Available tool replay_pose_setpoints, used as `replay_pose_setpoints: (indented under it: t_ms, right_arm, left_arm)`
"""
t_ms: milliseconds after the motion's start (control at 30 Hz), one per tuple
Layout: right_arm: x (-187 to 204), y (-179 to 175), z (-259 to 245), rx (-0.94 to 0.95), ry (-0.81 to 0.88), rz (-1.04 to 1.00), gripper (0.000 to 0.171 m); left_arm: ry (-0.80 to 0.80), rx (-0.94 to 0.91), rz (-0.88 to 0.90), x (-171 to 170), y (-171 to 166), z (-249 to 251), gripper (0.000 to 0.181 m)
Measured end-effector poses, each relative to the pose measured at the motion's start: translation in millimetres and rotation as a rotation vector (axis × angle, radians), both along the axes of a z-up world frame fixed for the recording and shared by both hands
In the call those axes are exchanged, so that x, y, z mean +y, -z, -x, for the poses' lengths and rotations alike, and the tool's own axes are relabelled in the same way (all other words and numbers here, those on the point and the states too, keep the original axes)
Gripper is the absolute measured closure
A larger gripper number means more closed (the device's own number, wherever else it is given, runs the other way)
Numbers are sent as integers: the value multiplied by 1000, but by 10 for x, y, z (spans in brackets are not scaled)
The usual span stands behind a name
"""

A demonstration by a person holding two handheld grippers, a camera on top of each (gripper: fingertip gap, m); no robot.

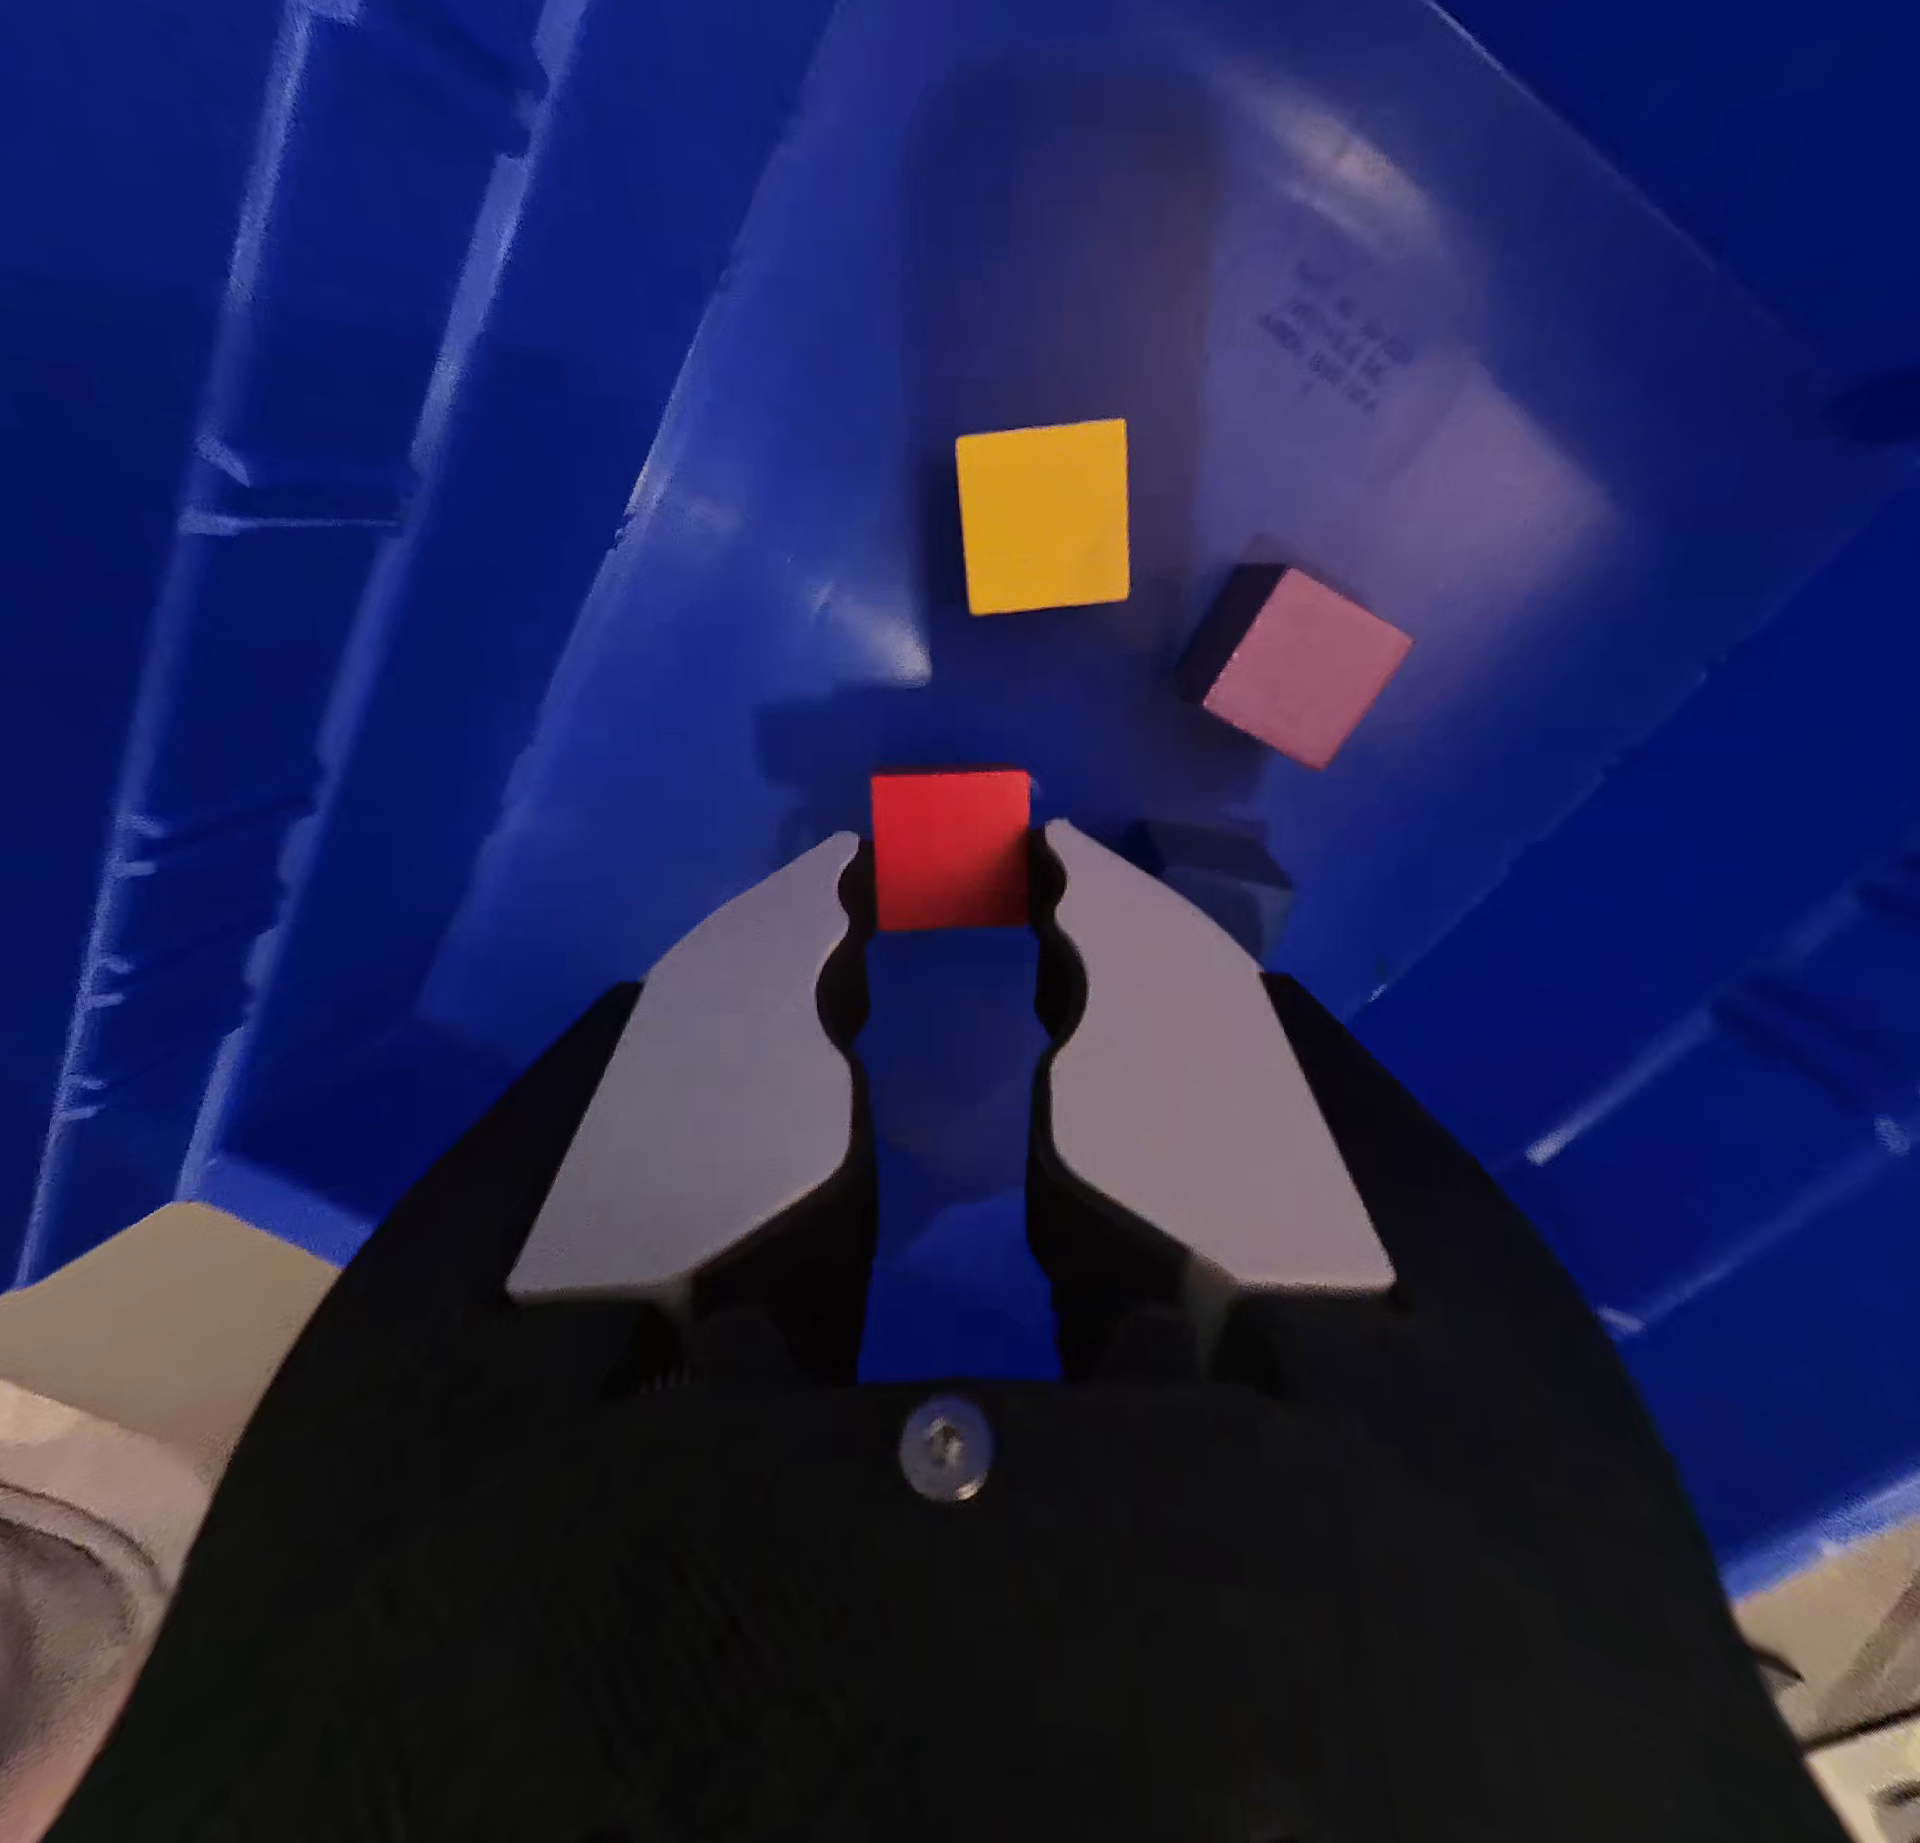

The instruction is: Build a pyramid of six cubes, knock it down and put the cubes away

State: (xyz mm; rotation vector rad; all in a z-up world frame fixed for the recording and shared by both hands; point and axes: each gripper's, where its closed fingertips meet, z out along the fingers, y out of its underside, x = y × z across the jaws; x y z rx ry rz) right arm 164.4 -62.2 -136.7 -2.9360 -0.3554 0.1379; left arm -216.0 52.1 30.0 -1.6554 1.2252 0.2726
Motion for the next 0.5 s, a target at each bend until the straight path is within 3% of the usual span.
replay_pose_setpoints:
  t_ms: [233, 367, 500]
  right_arm:
    - [1, 10, -45, 44, 81, 16, 137]
    - [145, -552, 80, 25, 94, -187, 132]
    - [465, -1246, 819, 65, -68, -535, 119]
  left_arm:
    - [-5, 27, 5, 35, 69, -13, 181]
    - [-52, 106, -46, 118, 108, 42, 181]
    - [-119, 195, -98, 226, 160, 120, 181]
